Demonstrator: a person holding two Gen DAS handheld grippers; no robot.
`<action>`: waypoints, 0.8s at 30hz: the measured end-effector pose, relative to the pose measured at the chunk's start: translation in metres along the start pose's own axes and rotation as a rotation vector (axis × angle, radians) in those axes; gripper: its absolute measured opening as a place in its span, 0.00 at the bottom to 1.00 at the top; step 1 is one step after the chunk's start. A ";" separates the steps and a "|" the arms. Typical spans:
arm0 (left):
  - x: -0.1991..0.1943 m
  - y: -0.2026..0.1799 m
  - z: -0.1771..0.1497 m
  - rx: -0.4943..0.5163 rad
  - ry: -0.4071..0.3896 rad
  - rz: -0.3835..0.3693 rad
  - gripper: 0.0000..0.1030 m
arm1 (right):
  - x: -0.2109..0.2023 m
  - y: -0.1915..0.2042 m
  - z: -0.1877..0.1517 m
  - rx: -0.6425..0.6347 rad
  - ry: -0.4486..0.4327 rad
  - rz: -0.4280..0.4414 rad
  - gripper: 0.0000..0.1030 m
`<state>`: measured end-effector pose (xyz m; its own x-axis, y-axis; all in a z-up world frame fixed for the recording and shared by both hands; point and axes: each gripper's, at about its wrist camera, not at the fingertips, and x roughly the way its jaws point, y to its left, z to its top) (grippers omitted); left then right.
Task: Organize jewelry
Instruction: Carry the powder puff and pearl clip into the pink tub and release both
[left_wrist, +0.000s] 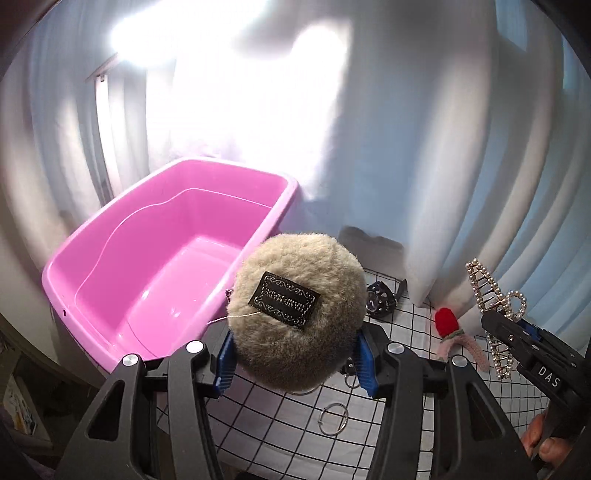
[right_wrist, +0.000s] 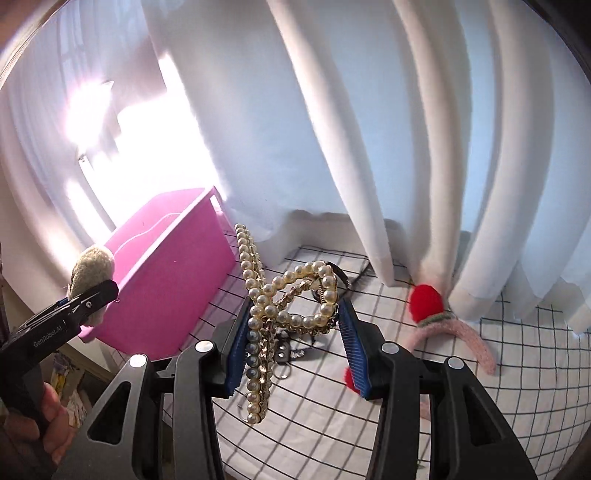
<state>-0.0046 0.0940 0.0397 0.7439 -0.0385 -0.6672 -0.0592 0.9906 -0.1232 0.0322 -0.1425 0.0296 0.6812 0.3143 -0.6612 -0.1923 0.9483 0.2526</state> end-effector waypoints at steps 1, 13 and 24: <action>0.001 0.014 0.007 -0.010 -0.007 0.011 0.49 | 0.008 0.013 0.009 -0.013 -0.002 0.019 0.43; 0.048 0.147 0.070 -0.104 0.026 0.139 0.49 | 0.115 0.160 0.101 -0.178 0.049 0.190 0.43; 0.107 0.191 0.079 -0.166 0.209 0.127 0.49 | 0.222 0.230 0.126 -0.289 0.317 0.213 0.43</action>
<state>0.1162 0.2899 0.0031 0.5716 0.0417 -0.8195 -0.2640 0.9550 -0.1355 0.2285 0.1399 0.0299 0.3652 0.4585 -0.8102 -0.5231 0.8210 0.2288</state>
